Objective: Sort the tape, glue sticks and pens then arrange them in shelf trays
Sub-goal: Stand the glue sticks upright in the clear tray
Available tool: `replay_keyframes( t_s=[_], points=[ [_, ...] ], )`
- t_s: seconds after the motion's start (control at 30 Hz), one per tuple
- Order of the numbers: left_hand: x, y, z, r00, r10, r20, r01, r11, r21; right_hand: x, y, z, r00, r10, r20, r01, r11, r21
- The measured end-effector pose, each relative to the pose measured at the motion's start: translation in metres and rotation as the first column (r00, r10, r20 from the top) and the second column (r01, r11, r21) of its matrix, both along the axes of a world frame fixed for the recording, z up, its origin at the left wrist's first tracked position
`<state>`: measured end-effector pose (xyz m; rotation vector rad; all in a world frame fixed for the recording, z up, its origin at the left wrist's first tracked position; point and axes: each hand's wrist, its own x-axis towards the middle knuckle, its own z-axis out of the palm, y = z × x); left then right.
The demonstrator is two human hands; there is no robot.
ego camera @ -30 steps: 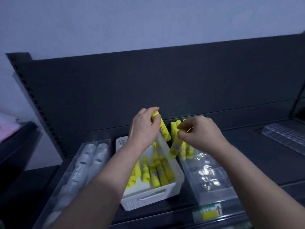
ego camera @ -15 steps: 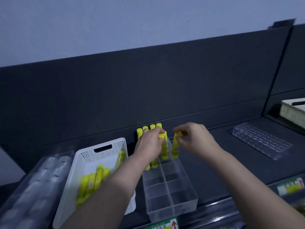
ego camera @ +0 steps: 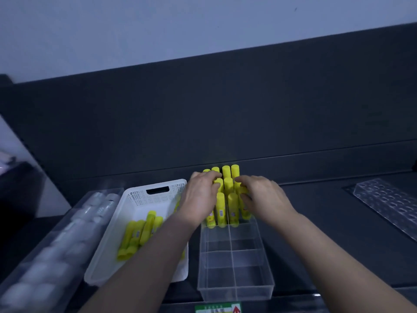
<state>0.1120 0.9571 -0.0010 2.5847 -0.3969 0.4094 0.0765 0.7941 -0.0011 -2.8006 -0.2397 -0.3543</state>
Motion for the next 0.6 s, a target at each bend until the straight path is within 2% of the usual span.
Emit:
replay_keyframes(
  t_s=[0.13,0.3,0.43,0.6],
  points=[
    [0.001,0.018,0.001,0.997,0.045,0.066,-0.040,0.997,-0.066,0.001,0.004,-0.010,0.998,-0.005,-0.070,0.002,0.999,-0.041],
    [-0.006,0.060,0.007,0.987,0.131,0.094,-0.123,0.988,-0.091,-0.010,0.022,0.000,0.988,0.013,0.152,-0.013,1.000,-0.001],
    [-0.008,0.106,-0.001,0.980,0.200,0.008,-0.198,0.976,-0.090,-0.025,0.066,0.004,0.964,0.127,0.234,-0.143,0.988,0.056],
    [-0.012,0.151,-0.020,0.965,0.207,-0.162,-0.209,0.978,0.005,-0.031,0.118,-0.010,0.978,0.180,0.104,-0.185,0.982,0.036]
  ],
)
